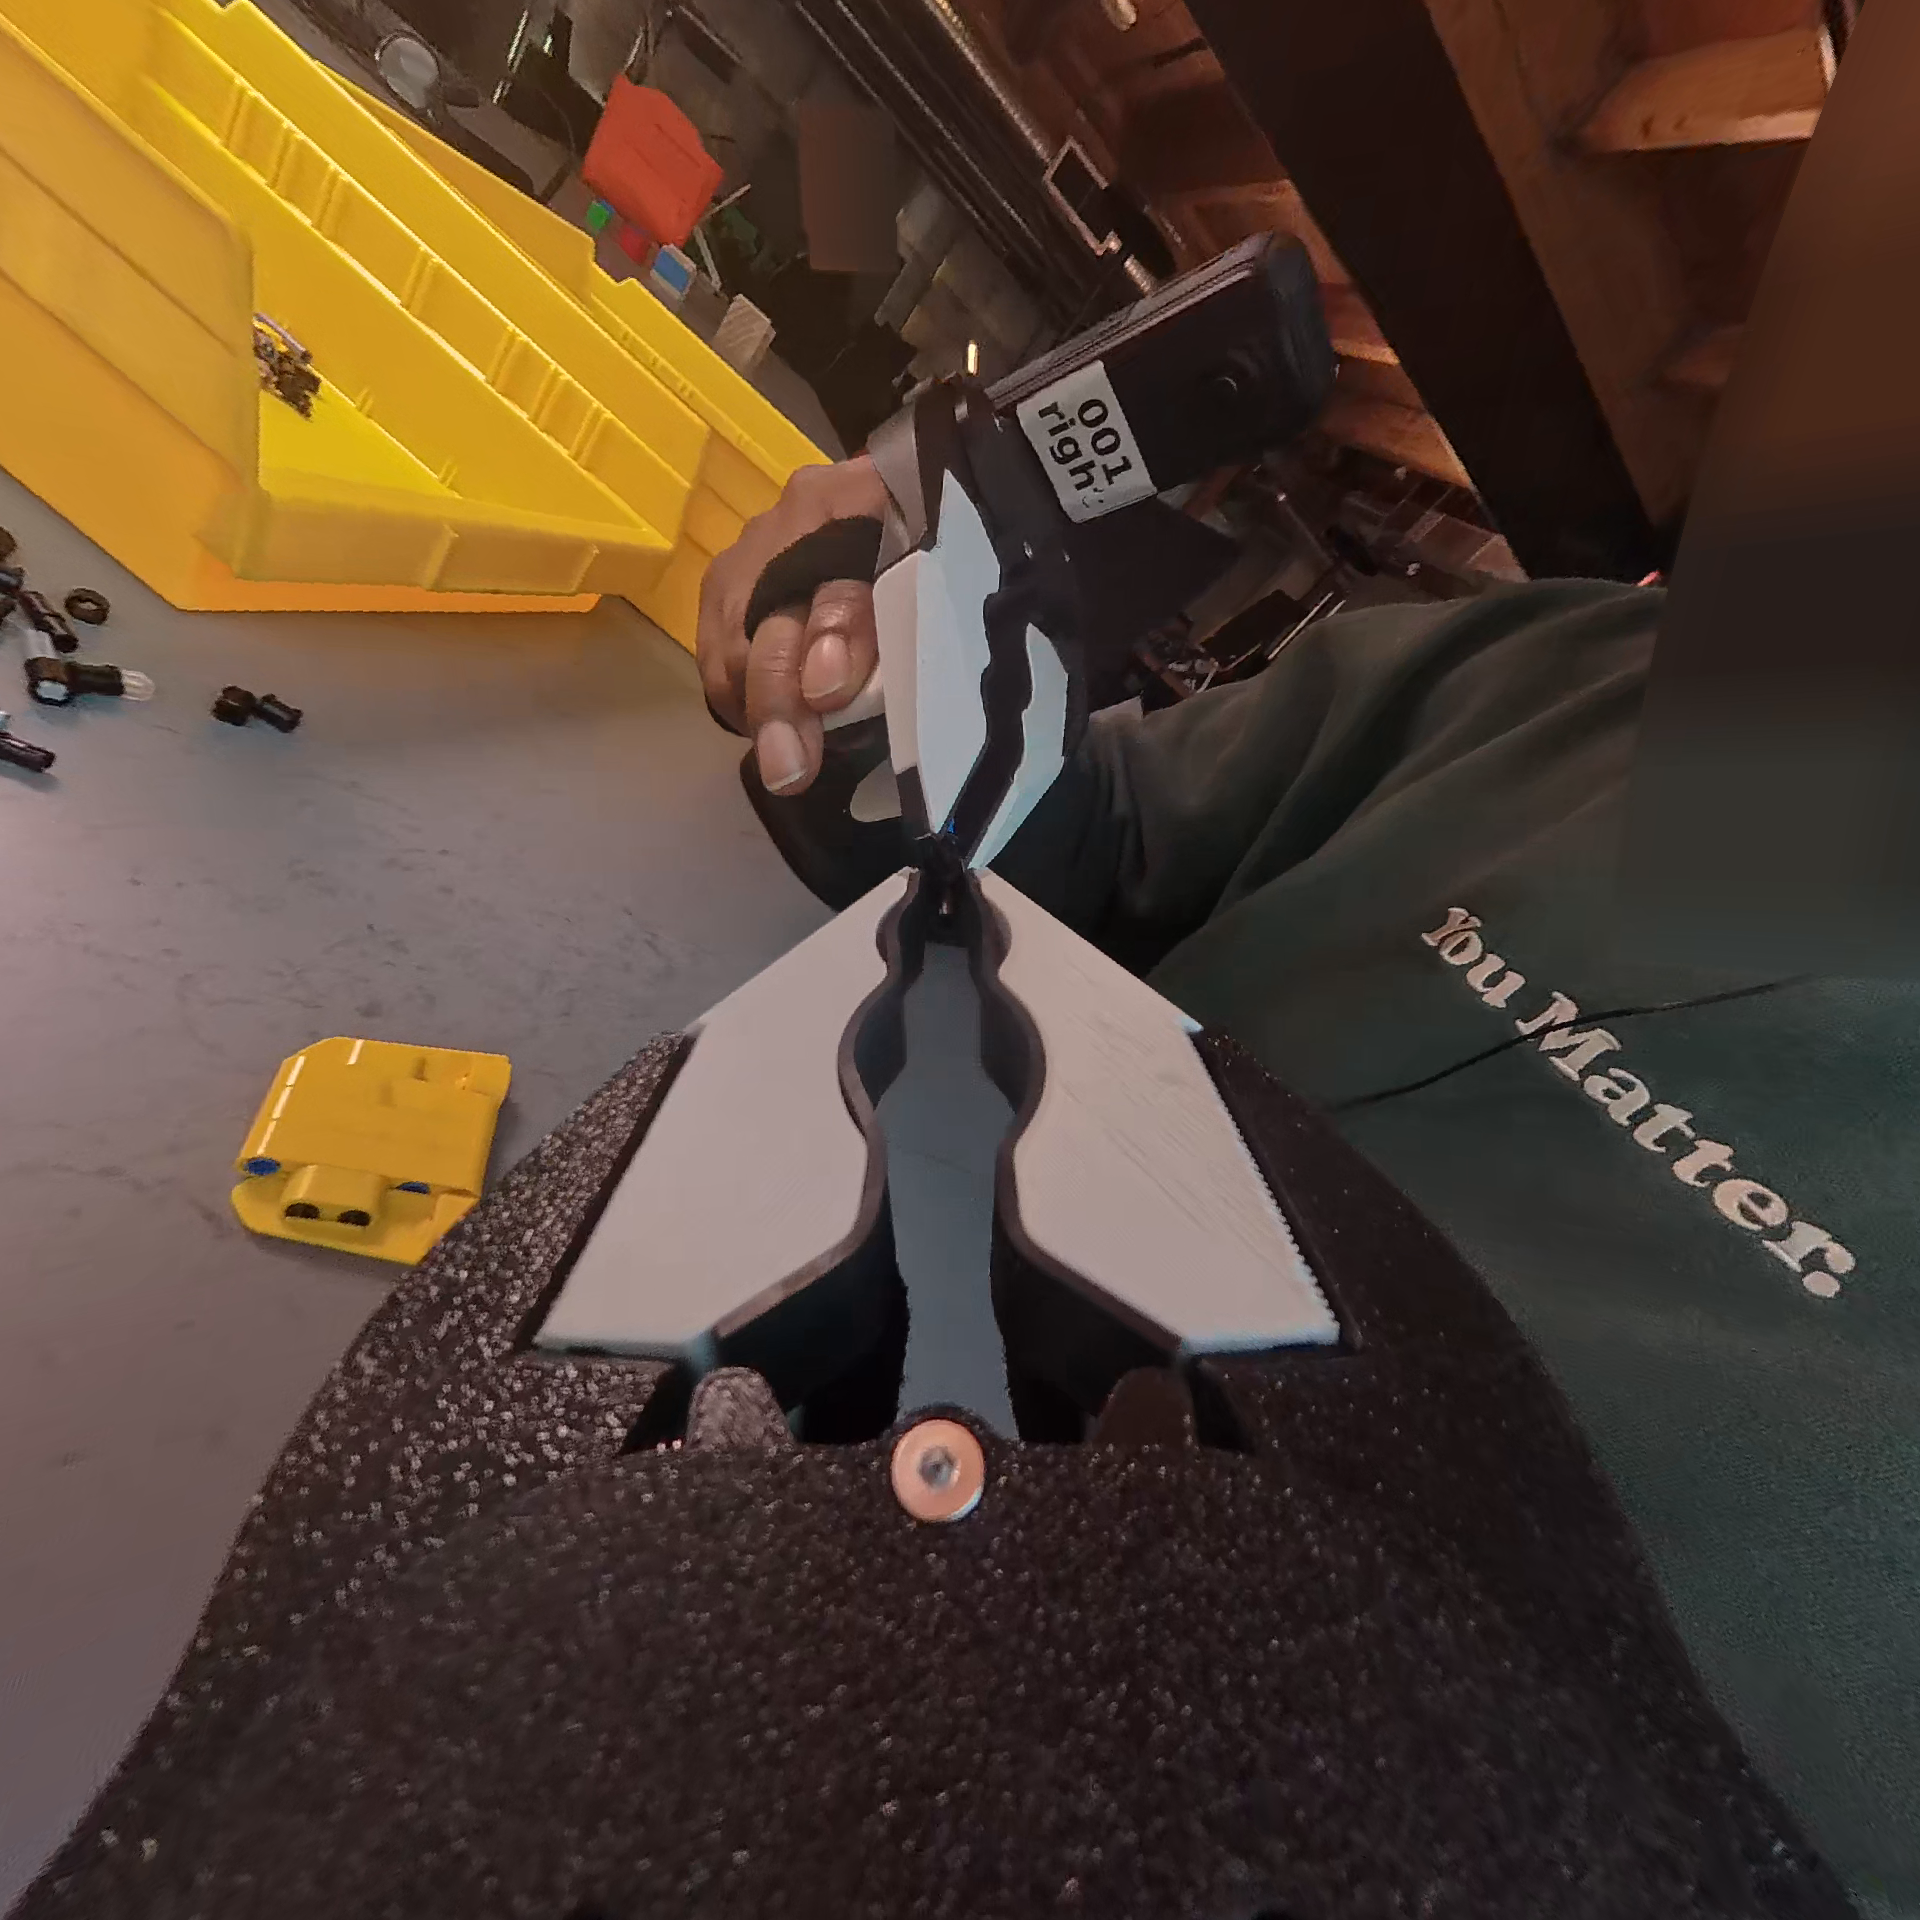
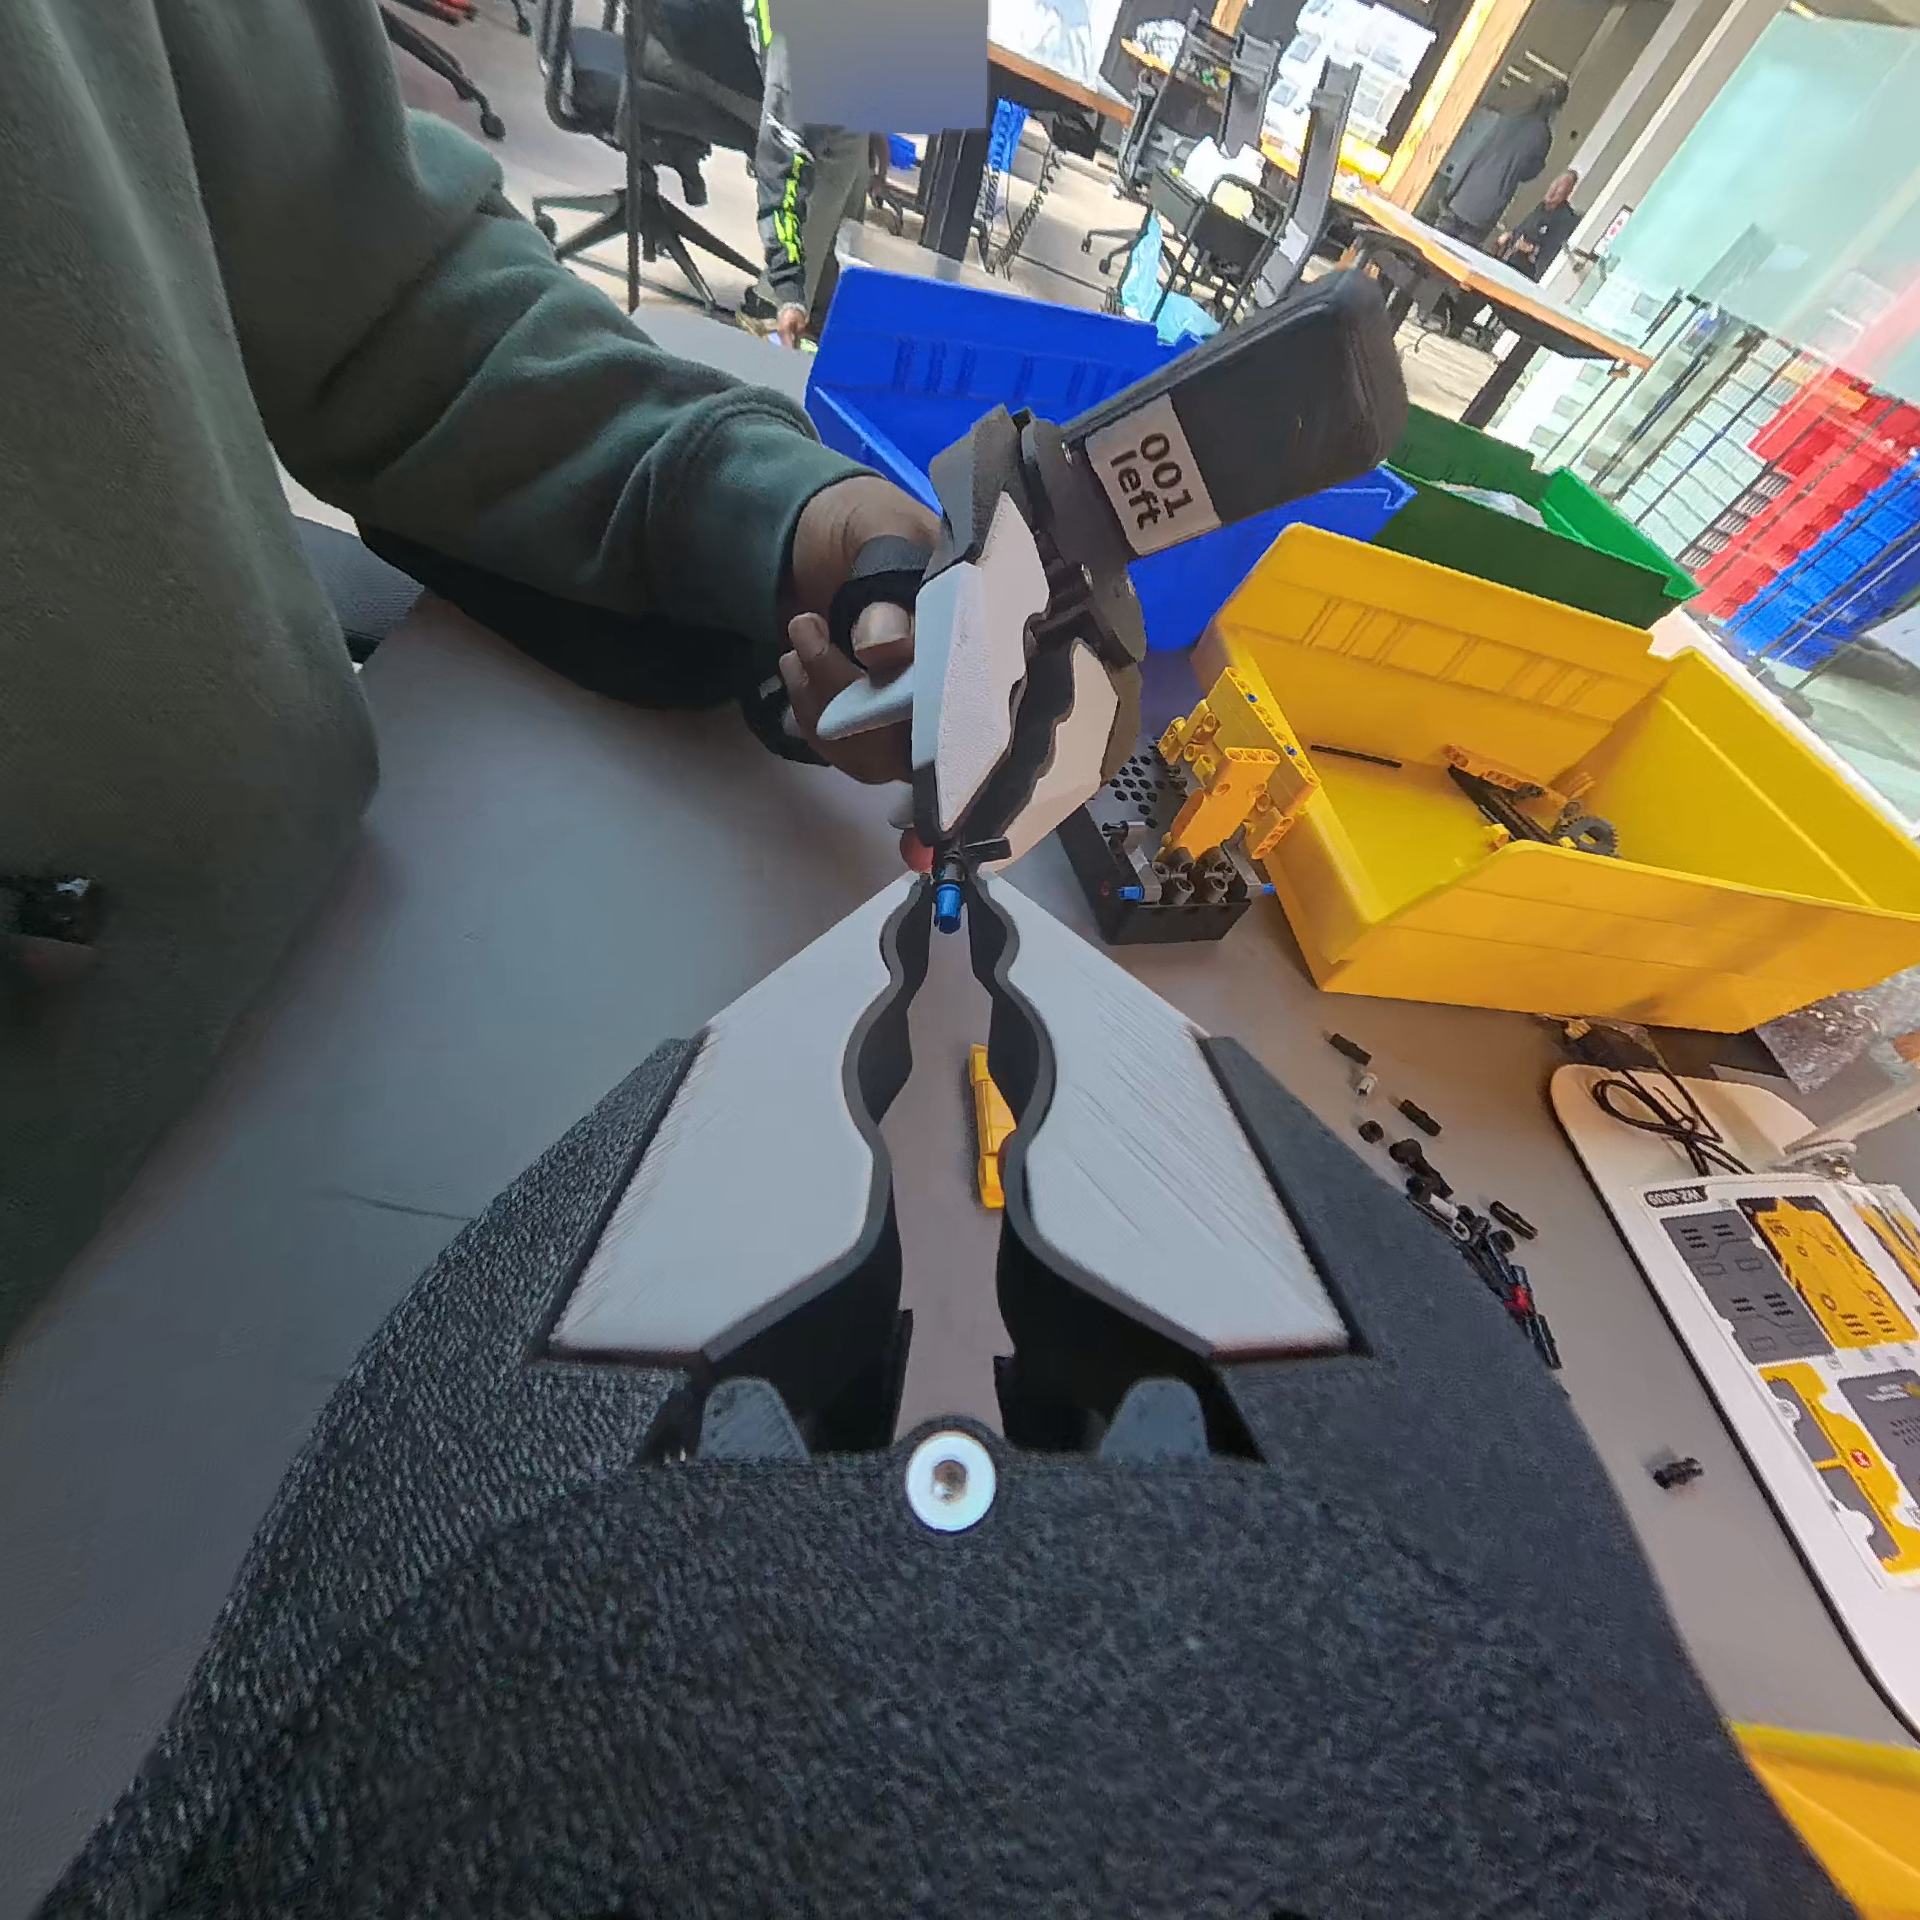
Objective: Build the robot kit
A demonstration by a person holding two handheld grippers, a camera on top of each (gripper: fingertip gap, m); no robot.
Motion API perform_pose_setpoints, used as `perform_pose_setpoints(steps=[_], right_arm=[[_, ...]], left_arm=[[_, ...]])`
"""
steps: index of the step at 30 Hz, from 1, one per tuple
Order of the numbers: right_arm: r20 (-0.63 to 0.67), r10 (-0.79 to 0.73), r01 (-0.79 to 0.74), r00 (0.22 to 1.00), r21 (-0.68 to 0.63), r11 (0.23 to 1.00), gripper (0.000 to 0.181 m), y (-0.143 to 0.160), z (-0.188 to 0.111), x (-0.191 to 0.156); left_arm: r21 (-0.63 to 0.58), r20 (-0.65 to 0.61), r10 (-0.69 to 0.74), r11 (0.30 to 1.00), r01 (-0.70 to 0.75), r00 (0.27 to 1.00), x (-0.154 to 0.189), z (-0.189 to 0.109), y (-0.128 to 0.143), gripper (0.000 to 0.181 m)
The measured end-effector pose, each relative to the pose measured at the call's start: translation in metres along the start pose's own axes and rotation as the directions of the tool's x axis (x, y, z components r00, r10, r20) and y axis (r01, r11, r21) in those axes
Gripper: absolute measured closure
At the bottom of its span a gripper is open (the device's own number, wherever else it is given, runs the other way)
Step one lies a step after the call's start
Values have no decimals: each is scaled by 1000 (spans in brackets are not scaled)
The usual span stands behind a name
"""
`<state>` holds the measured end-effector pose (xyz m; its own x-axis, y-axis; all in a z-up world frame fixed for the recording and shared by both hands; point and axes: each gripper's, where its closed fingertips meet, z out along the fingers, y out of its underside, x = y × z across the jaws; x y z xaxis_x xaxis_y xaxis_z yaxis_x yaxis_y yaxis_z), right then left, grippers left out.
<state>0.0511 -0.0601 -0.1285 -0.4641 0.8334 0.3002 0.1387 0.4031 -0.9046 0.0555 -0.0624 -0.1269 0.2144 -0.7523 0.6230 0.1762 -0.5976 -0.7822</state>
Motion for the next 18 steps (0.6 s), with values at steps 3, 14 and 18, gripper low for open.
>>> perform_pose_setpoints(steps=[3, 14, 18], right_arm=[[-6, -32, 32, 999, -35, 999, 171, 9, 5, -2], [-43, 0, -2, 999, -54, 999, 175, 25, 1, 10], [-17, 22, -24, 1000, -102, 995, 175, 39, -2, 9]], left_arm=[[-18, 23, -15, 1000, 15, 1000, -5, 0, 4, 176], [-58, 133, 31, 998, -23, 991, -21, -15, 4, 167], [-275, 229, 215, 950, -149, 950, -32, -18, 30, 166]])
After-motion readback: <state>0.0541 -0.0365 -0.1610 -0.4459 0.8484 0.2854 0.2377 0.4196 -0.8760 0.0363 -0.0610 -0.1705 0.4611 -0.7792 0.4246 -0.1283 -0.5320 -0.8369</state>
